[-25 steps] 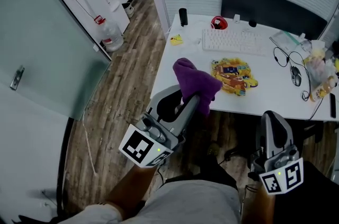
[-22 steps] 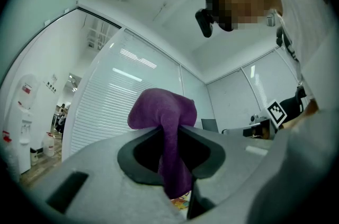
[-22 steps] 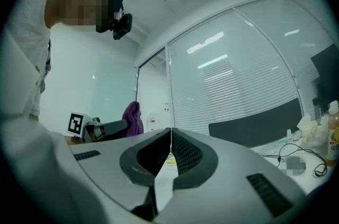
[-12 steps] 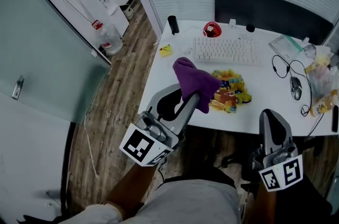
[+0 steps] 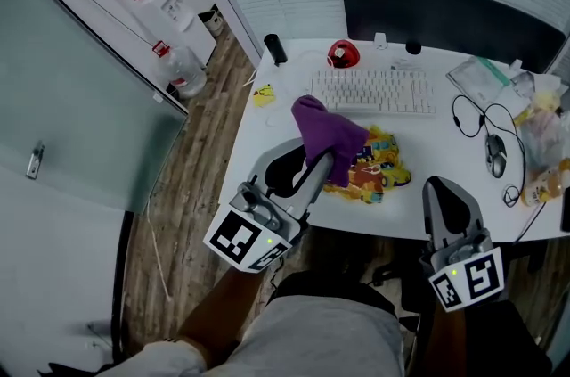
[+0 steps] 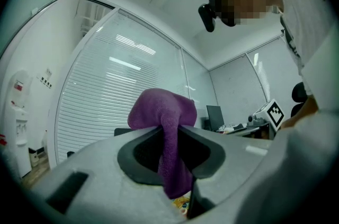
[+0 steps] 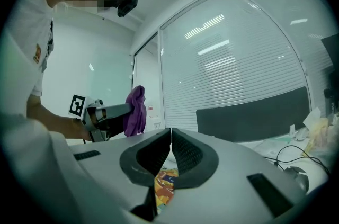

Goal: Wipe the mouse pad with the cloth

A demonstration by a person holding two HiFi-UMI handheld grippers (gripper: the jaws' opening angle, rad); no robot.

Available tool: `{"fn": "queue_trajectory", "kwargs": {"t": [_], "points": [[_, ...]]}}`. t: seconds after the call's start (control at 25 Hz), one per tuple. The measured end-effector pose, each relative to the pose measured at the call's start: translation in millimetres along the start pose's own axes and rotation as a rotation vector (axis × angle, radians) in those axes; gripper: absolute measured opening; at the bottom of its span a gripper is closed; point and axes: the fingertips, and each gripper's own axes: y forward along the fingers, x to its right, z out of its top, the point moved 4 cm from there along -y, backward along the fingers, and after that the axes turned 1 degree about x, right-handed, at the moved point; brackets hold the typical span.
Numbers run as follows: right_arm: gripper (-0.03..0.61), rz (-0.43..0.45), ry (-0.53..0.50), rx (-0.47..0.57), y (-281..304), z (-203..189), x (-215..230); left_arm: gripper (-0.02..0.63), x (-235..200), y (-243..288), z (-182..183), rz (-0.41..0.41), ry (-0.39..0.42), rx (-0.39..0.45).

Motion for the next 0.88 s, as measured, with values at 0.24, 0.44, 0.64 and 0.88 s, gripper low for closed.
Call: {"fn": "queue_trajectory", "kwargs": {"t": [0.24,0.44,0.64,0.88], "points": [[0.014,-0.010,-0.019,-0.080,11.7,-16.4,16.4,0.080,-2.7,22.7,-14.6,-0.028,0.017,-0.062],[0.014,-0.016,-0.012,-0.162,18.5,-32.8,21.9,0.080,-8.4,37.7,-27.2,-0.074,0.038,-0.125],[0.015,-0.040,-0.029,-0.240,29.0,-48.4,26.4,0.080,-16.0,49.2,-41.8,-0.125,0.051,-0.190],[0.027,-0.061,-0.042,-0.330,42.8,-71.5,32.3,0.081,-21.6,62.8,-64.6,-0.216,0.101,-0.293]]}}
